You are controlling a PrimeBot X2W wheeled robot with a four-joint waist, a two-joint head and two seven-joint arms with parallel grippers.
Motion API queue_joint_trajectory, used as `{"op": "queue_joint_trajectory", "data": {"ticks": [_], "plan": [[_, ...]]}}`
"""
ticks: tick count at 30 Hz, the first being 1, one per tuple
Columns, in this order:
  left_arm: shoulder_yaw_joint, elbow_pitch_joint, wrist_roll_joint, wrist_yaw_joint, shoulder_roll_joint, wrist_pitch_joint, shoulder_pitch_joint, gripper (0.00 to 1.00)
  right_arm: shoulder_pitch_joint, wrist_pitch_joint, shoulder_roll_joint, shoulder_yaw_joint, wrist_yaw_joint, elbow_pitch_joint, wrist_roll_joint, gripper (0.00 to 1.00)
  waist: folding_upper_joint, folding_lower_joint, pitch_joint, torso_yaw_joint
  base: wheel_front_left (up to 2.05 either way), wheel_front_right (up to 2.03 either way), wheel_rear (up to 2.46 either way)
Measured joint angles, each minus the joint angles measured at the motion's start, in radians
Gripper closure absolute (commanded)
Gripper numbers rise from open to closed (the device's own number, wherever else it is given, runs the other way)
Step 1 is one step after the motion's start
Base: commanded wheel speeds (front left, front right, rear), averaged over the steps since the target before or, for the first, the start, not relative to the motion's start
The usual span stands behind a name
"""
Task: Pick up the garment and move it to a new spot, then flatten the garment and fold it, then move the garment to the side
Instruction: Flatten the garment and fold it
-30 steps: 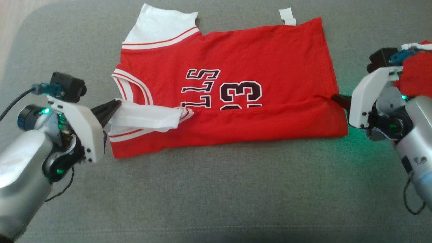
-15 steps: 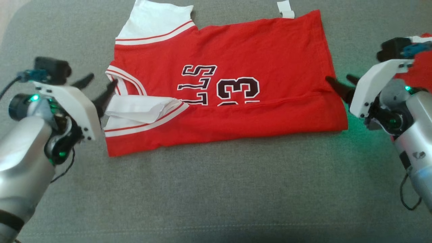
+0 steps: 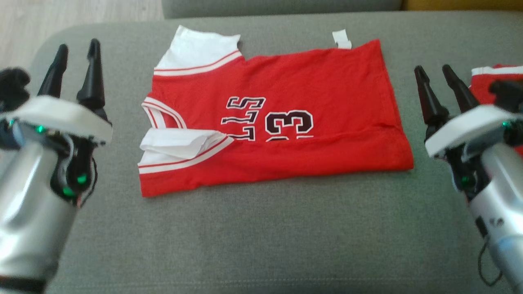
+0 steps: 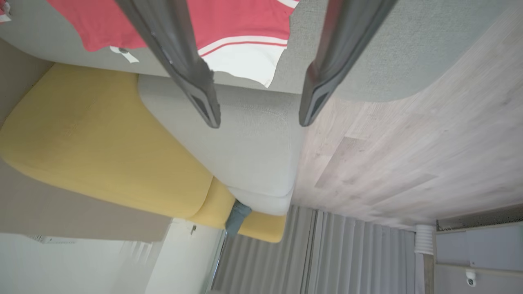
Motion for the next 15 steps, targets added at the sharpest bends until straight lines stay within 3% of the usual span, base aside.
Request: {"op": "queue_joint_trajectory", "data": {"ticks": [3, 7, 15], "plan": [[0.107, -0.115, 0.081, 0.026, -0.046, -0.003, 0.119, 0.00, 0.046, -0.081, 0.019, -0.030, 0.000, -0.013, -0.060, 0.00, 0.0000, 0.0000, -0.026, 0.000, 0.00, 0.00, 0.00], [0.197, -0.231, 0.184, 0.037, -0.126, -0.006, 0.286, 0.00, 0.118, -0.111, 0.072, -0.111, 0.000, -0.063, -0.162, 0.00, 0.0000, 0.0000, -0.056, -0.002, 0.00, 0.00, 0.00], [0.284, -0.317, 0.367, 0.013, -0.266, -0.006, 0.471, 0.00, 0.355, -0.114, 0.238, -0.332, 0.000, -0.291, -0.391, 0.00, 0.0000, 0.0000, -0.091, -0.009, 0.00, 0.00, 0.00]]}}
